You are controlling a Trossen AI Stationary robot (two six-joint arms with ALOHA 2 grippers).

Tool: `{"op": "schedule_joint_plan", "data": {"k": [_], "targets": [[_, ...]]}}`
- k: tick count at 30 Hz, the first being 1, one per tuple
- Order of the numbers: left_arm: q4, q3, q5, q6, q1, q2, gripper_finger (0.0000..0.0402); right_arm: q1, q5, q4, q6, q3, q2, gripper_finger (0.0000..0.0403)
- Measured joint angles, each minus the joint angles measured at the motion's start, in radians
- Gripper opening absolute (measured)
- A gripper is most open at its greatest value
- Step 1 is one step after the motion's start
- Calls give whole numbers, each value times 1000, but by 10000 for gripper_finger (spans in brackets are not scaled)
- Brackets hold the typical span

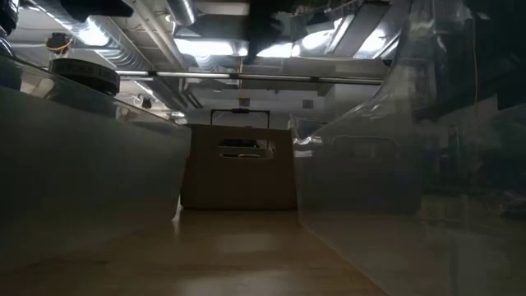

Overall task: Sort spices by type
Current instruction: Put the top orange seasoning pack into the right transparent bin

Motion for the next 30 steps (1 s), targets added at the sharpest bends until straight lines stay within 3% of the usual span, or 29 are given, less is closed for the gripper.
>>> {"op": "schedule_joint_plan", "data": {"k": [5, 11, 15, 18, 22, 26, 30], "targets": [[22, 0, 4, -8, 35, 10, 274, 12, 0, -287, 36, 0, -14, 317], [22, 0, 11, -55, 39, 8, 274, 74, -61, -280, 12, -70, -53, 317], [21, 0, 12, -74, 39, 8, 274, 130, -44, -278, 4, -137, -110, 317], [20, 0, 12, -81, 38, 8, 274, 168, 34, -281, 39, -228, -175, 317], [19, 0, 12, -95, 38, 8, 274, 208, 144, -273, 204, -403, -290, 317], [19, 0, 12, -93, 38, 8, 274, 258, 144, -214, 409, -597, -415, 317], [19, 0, 13, -81, 38, 8, 274, 290, 139, -196, 439, -702, -495, 317]]}}
